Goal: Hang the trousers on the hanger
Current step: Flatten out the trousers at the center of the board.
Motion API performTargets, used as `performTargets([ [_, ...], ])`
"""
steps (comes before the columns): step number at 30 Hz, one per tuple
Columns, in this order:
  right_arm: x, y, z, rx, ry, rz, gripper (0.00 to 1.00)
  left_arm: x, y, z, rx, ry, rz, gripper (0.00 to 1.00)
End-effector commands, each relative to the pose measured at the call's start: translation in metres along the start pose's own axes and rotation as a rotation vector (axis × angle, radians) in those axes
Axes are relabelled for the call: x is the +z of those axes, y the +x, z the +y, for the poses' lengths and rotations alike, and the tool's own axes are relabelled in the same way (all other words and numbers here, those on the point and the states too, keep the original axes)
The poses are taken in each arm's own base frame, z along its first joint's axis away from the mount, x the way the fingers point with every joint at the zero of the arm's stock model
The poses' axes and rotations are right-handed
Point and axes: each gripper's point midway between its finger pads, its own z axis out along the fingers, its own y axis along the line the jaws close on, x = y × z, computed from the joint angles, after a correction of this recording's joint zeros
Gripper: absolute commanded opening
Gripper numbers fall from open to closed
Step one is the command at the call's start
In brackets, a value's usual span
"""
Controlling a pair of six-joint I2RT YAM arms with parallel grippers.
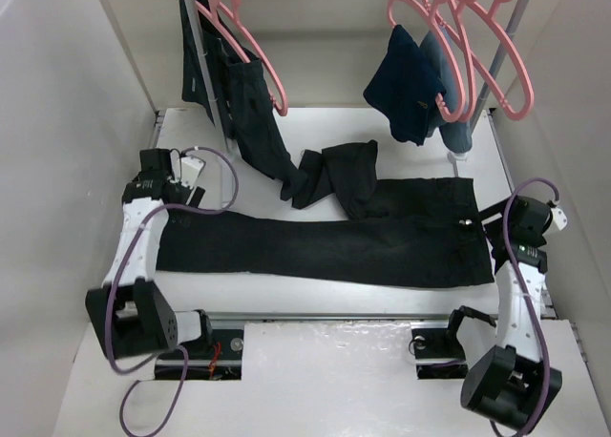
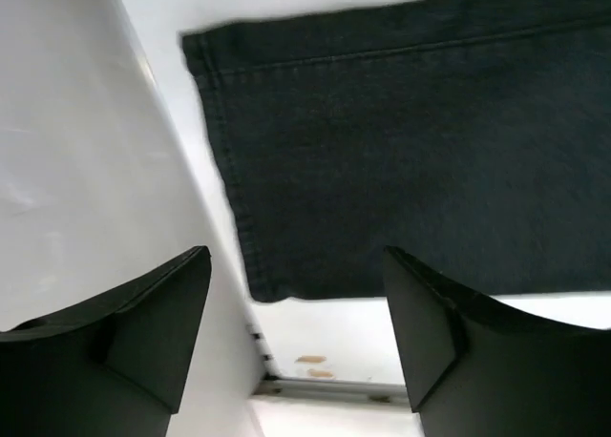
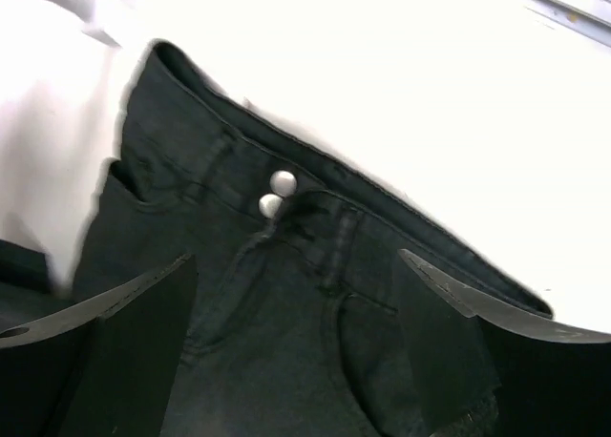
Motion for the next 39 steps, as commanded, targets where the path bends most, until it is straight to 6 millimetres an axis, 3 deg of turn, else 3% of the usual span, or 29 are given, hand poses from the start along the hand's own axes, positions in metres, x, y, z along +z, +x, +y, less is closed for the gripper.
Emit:
performTargets([
  [1,0.015,0.017,0.002,-0.053,-0.007,0.085,0.88,0.045,0.041,-0.015,-0.133,0.075,0.165,0.68],
  [3,0.031,0.039,-0.01,-0.043,0.043,0.164,0.91,0.065,0.073,-0.011,-0.176,0.068,0.269,0.65],
  [5,0.036,0.047,-0.016,-0.036,0.072,0.199,0.93,0.075,0.104,-0.007,-0.142,0.011,0.333,0.64],
  [7,0.041,0.053,-0.024,-0.015,0.113,0.213,0.94,0.076,0.129,0.001,-0.109,-0.055,0.378,0.64],
  [8,0.041,0.055,-0.03,-0.018,0.136,0.208,0.94,0.075,0.151,0.002,-0.076,-0.113,0.432,0.64],
  [11,0.037,0.044,-0.041,0.042,0.168,0.169,0.95,0.063,0.187,0.008,0.008,-0.174,0.499,0.64],
  [12,0.036,0.038,-0.048,0.066,0.199,0.142,0.95,0.061,0.19,0.012,0.017,-0.19,0.491,0.64],
  [14,0.028,0.02,-0.043,0.068,0.194,0.083,0.95,0.052,0.186,0.019,0.065,-0.193,0.465,0.64],
  [17,0.017,-0.02,-0.018,-0.011,0.101,-0.031,0.92,0.039,0.142,0.014,0.086,-0.047,0.325,0.62],
  [18,0.015,-0.03,-0.012,-0.032,0.082,-0.055,0.92,0.03,0.101,0.025,0.084,-0.031,0.206,0.62],
  [19,0.01,-0.047,0.005,-0.085,0.031,-0.102,0.92,0.022,0.079,0.013,0.123,0.027,0.167,0.6],
  [20,0.007,-0.053,0.014,-0.088,0.011,-0.117,0.92,0.014,0.064,0.016,0.111,0.041,0.127,0.6],
  [22,0.017,-0.059,0.019,-0.149,0.029,-0.097,0.92,-0.008,0.004,-0.008,0.235,0.131,-0.018,0.6],
  [23,0.019,-0.066,0.029,-0.149,0.013,-0.088,0.92,-0.015,-0.013,-0.021,0.289,0.154,-0.06,0.6],
  [24,0.035,-0.055,0.024,-0.169,0.043,-0.021,0.92,-0.026,-0.037,-0.055,0.412,0.196,-0.133,0.6],
  [27,0.062,-0.039,0.042,-0.202,-0.016,0.093,0.92,-0.035,-0.045,-0.117,0.601,0.266,-0.179,0.62],
  [28,0.067,-0.033,0.047,-0.211,-0.027,0.118,0.92,-0.042,-0.049,-0.157,0.715,0.313,-0.217,0.64],
  [30,0.072,-0.032,0.062,-0.246,-0.044,0.121,0.92,-0.045,-0.051,-0.19,0.748,0.319,-0.232,0.68],
  [31,0.079,-0.028,0.065,-0.266,-0.048,0.133,0.92,-0.049,-0.054,-0.221,0.819,0.353,-0.244,0.7],
  [33,0.082,-0.028,0.083,-0.285,-0.08,0.129,0.92,-0.061,-0.081,-0.247,0.815,0.357,-0.303,0.71],
  [35,0.091,-0.024,0.091,-0.297,-0.086,0.144,0.93,-0.06,-0.096,-0.282,0.806,0.397,-0.286,0.71],
  [36,0.094,-0.025,0.092,-0.297,-0.084,0.147,0.93,-0.073,-0.124,-0.294,0.77,0.411,-0.348,0.71],
  [38,0.102,-0.02,0.104,-0.301,-0.093,0.163,0.94,-0.06,-0.142,-0.316,0.74,0.423,-0.327,0.71],
  [39,0.106,-0.02,0.106,-0.292,-0.091,0.166,0.97,-0.065,-0.164,-0.321,0.683,0.409,-0.361,0.72],
])
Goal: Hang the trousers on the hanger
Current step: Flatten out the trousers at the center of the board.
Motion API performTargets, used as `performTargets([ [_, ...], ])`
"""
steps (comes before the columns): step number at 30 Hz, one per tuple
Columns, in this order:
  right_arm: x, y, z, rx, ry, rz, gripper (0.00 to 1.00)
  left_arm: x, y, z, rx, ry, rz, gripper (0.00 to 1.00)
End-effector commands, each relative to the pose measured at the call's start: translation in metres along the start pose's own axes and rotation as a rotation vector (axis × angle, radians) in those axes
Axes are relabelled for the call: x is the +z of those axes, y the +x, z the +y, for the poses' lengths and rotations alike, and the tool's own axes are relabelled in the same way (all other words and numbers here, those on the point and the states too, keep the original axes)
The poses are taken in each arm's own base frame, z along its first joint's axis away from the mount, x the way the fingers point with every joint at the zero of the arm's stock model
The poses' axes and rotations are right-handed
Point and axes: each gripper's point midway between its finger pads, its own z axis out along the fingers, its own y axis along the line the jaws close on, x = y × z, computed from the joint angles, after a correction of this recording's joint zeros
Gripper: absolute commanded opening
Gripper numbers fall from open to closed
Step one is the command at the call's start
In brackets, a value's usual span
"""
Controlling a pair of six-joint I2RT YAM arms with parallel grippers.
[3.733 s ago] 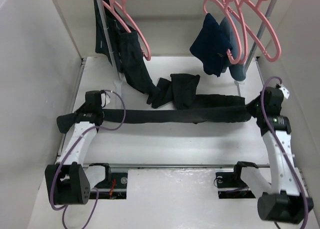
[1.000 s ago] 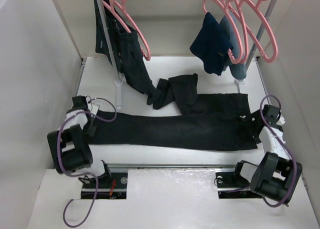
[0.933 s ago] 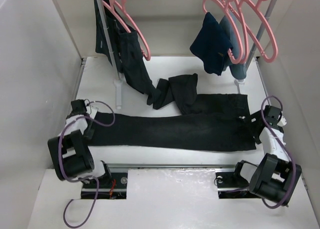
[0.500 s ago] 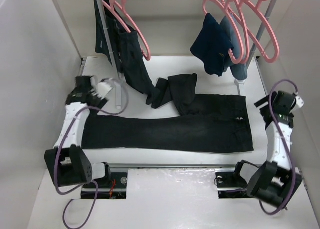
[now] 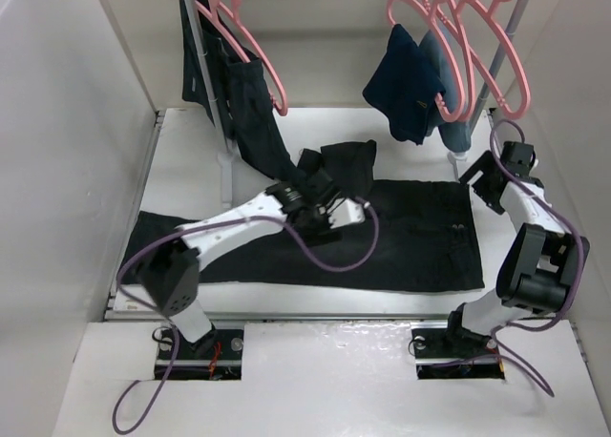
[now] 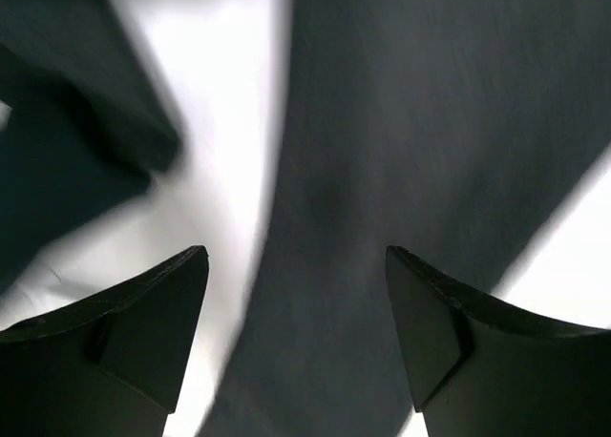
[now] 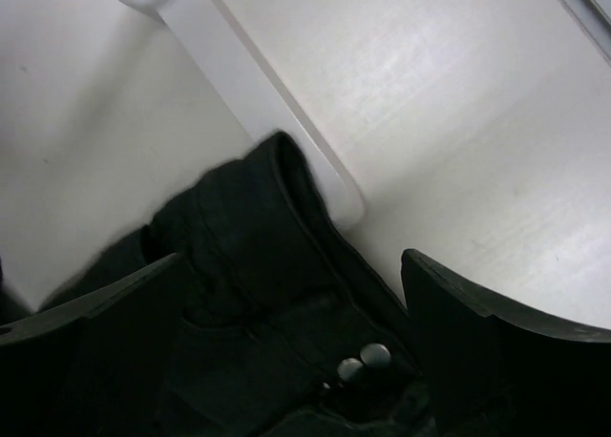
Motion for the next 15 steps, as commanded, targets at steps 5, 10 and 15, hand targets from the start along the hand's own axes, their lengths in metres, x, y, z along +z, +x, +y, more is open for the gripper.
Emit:
performTargets([
  [5,0.019,-0.038,0.029,0.003,-0.042,-0.047,1.0,0.042,-0.05,0.092,-0.313,-0.221,-0.102,0.72],
  [10,0.033,-0.035,0.041,-0.014,-0.047,-0.006,1.0,0.087,-0.033,0.091,-0.334,-0.193,-0.012,0.72],
  [15,0.041,-0.02,0.052,-0.04,-0.059,0.039,0.99,0.114,-0.017,0.082,-0.311,-0.189,0.028,0.49],
])
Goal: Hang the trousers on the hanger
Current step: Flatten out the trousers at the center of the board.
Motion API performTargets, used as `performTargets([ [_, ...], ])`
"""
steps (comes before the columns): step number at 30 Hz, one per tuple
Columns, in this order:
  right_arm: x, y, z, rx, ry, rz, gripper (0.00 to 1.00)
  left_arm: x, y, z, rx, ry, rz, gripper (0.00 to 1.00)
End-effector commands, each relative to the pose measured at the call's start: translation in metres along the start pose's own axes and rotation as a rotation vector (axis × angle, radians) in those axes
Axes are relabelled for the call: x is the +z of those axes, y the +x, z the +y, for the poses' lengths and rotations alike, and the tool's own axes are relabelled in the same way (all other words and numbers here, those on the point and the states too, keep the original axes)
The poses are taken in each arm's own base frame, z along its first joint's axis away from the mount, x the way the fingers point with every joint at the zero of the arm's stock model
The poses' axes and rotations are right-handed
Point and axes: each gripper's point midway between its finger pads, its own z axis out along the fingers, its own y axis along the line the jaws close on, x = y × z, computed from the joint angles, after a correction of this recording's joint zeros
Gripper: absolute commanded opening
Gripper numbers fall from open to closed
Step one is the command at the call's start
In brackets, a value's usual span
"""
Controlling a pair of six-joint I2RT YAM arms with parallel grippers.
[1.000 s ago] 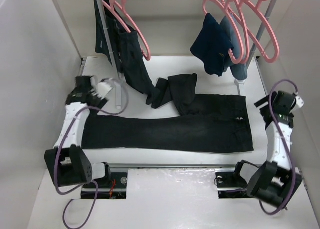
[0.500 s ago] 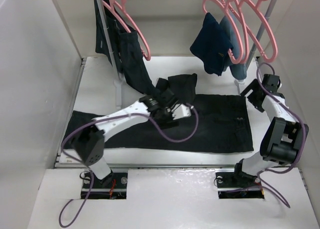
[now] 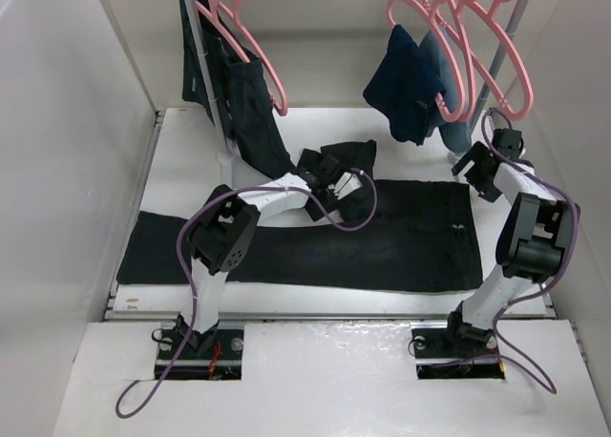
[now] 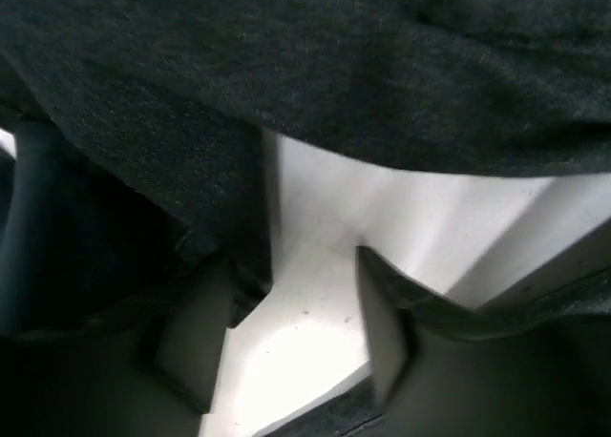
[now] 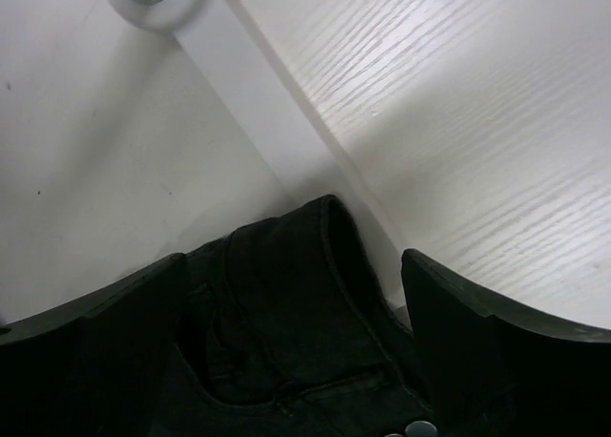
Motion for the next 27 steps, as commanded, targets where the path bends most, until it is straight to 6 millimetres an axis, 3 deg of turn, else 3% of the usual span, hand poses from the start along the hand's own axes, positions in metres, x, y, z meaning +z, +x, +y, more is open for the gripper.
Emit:
performTargets([
  [1,-0.001,-0.007,0.025,-0.019,-0.062,-0.01,0.97,-0.005,-0.009,0.003,-0.012,-0.029,-0.043,0.43],
  [2,0.002,0.0,0.023,-0.02,-0.062,0.011,0.89,-0.003,-0.005,0.003,-0.01,-0.034,-0.031,0.38],
  [3,0.006,0.004,0.026,-0.02,-0.081,0.027,0.82,-0.003,-0.003,0.007,-0.018,-0.037,-0.028,0.23],
  [4,0.01,0.008,0.026,-0.029,-0.084,0.042,0.73,-0.002,0.002,0.007,-0.016,-0.046,-0.013,0.16],
  [5,0.017,0.015,0.025,-0.03,-0.083,0.069,0.51,-0.002,0.008,0.011,-0.011,-0.052,0.009,0.08],
  [6,0.017,0.014,0.022,-0.021,-0.088,0.072,0.41,-0.005,0.016,0.013,-0.01,-0.069,0.024,0.0],
  [8,0.017,0.011,0.012,0.002,-0.087,0.066,0.23,-0.021,0.027,0.021,-0.006,-0.093,0.042,0.0],
  [9,0.016,0.01,0.007,0.011,-0.081,0.065,0.07,-0.027,0.035,0.027,0.008,-0.111,0.051,0.0],
  [10,0.015,0.006,0.0,0.018,-0.061,0.044,0.0,-0.031,0.055,0.028,0.031,-0.139,0.098,0.0],
  [11,0.013,0.004,-0.011,0.026,-0.041,0.035,0.0,-0.039,0.067,0.029,0.055,-0.152,0.121,0.0],
  [12,0.006,-0.003,-0.008,0.025,-0.051,0.013,0.0,-0.059,0.07,0.036,0.068,-0.179,0.102,0.0],
  [13,0.004,-0.007,-0.018,0.036,-0.022,-0.005,0.0,-0.065,0.094,0.032,0.102,-0.188,0.154,0.0],
  [15,-0.006,-0.014,-0.019,0.037,-0.013,-0.04,0.0,-0.094,0.114,0.03,0.181,-0.163,0.164,0.0],
  [16,-0.009,-0.018,-0.02,0.037,-0.007,-0.055,0.0,-0.103,0.125,0.023,0.224,-0.122,0.176,0.0],
  [17,-0.011,-0.02,-0.021,0.038,-0.002,-0.071,0.0,-0.109,0.154,0.009,0.272,-0.06,0.235,0.0],
  [18,-0.014,-0.022,-0.02,0.038,-0.006,-0.079,0.0,-0.116,0.163,0.004,0.315,-0.047,0.244,0.0],
  [19,-0.017,-0.027,-0.018,0.038,-0.015,-0.097,0.0,-0.13,0.169,0.005,0.331,-0.051,0.233,0.0],
  [20,-0.017,-0.028,-0.019,0.038,-0.006,-0.102,0.0,-0.134,0.189,0.0,0.362,-0.035,0.28,0.0],
  [22,-0.02,-0.03,-0.018,0.039,-0.01,-0.11,0.0,-0.148,0.213,0.009,0.353,-0.057,0.325,0.01],
  [25,-0.023,-0.032,-0.016,0.028,-0.023,-0.115,0.0,-0.161,0.245,0.016,0.33,-0.081,0.394,0.08],
  [26,-0.026,-0.036,-0.014,0.028,-0.031,-0.132,0.0,-0.171,0.253,0.025,0.315,-0.096,0.396,0.13],
  [27,-0.031,-0.041,-0.01,0.017,-0.047,-0.144,0.0,-0.173,0.263,0.018,0.322,-0.045,0.401,0.22],
])
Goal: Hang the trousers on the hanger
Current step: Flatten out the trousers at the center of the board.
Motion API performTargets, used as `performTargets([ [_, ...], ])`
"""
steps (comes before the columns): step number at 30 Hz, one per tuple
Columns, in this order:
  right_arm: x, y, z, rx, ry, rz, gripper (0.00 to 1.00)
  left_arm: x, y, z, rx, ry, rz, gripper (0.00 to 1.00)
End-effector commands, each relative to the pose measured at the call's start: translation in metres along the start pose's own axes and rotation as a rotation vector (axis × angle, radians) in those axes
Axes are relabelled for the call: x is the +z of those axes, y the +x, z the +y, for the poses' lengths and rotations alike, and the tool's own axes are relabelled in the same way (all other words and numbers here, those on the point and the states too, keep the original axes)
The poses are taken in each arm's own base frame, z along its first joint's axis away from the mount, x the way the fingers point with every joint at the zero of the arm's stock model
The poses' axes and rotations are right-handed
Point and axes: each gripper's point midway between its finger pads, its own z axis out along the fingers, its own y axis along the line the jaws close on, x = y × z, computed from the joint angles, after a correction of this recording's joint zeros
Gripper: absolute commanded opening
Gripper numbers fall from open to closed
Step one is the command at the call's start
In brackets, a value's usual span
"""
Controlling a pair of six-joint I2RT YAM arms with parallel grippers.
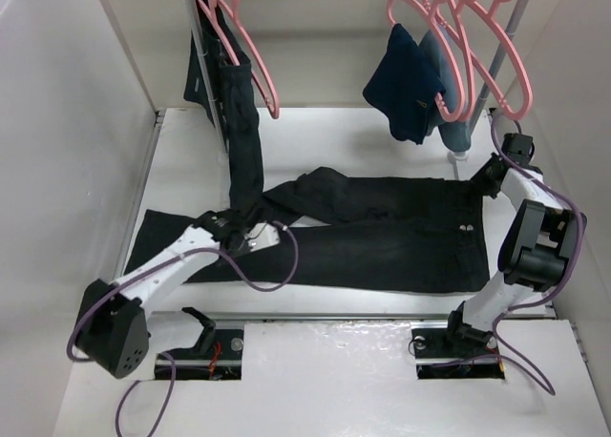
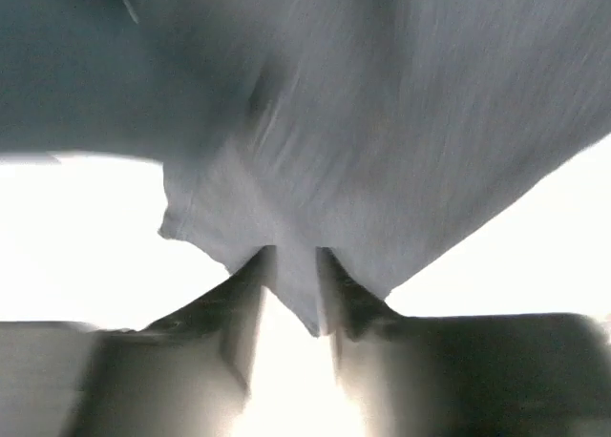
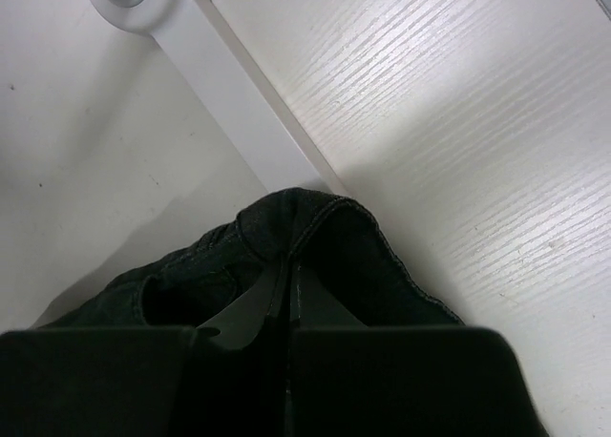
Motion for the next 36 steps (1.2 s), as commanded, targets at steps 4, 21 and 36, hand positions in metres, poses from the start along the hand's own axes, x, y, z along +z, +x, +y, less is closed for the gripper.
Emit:
performTargets([
  [4,-0.025,-0.047,0.01,-0.043,-0.019,-0.166,0.0,-0.036,0.093,-0.043,0.179,0.262,0.158,0.52],
  [21,-0.039,-0.046,0.046,-0.138,-0.073,-0.19,0.0,-0.035,-0.051,0.076,-0.545,0.259,-0.476,0.71],
  [36,-0.076,-0.066,-0.004,-0.004,0.015,-0.261,0.0,-0.014,-0.162,0.059,-0.184,0.372,-0.519,0.63],
])
